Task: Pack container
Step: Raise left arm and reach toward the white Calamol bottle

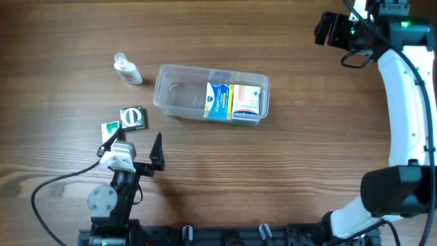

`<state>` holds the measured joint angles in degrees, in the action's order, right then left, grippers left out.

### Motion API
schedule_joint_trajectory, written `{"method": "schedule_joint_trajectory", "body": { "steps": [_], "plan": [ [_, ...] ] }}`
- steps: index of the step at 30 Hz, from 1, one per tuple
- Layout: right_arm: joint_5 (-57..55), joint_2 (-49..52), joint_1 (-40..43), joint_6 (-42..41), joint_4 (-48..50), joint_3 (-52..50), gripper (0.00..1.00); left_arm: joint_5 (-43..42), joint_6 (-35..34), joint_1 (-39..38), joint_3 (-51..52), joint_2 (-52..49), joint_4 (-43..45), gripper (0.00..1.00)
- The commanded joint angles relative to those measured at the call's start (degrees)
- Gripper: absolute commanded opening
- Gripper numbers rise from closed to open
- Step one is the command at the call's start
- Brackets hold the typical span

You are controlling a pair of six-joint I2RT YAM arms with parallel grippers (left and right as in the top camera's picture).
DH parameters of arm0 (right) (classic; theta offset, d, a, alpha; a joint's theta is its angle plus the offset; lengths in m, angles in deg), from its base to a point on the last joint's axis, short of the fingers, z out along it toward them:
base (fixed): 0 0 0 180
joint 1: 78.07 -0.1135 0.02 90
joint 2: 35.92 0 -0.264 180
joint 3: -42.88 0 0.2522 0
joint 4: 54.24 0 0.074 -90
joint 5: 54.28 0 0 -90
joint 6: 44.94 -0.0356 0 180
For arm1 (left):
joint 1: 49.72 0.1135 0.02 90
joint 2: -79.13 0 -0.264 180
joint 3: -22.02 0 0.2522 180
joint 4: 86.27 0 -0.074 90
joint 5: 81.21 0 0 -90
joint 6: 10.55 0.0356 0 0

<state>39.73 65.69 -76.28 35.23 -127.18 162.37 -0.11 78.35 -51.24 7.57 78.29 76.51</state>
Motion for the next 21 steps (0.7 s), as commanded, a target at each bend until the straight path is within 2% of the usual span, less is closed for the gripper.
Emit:
{"method": "schedule_joint_trajectory", "body": {
  "steps": [1,15,18,21],
  "plan": [
    [-0.13,-0.13,0.02,-0.66,0.02,0.44,1.00,-0.50,0.83,-0.35,0.33,0.24,-0.04,1.00],
    [-0.13,-0.13,0.02,-0.66,0.02,0.44,1.00,-1.53,0.26,-0.33,-0.20,0.24,2.51,1.00],
    [-0.13,-0.13,0.02,-0.70,0.00,0.44,1.00,1.88,-1.25,-0.28,-6.32,-0.76,-2.43,1.00],
    [-0.13,-0.13,0.02,-0.68,0.02,0.44,1.00,9.16,-0.79,-0.28,-18.75,-6.34,-5.40,1.00]
  ]
}}
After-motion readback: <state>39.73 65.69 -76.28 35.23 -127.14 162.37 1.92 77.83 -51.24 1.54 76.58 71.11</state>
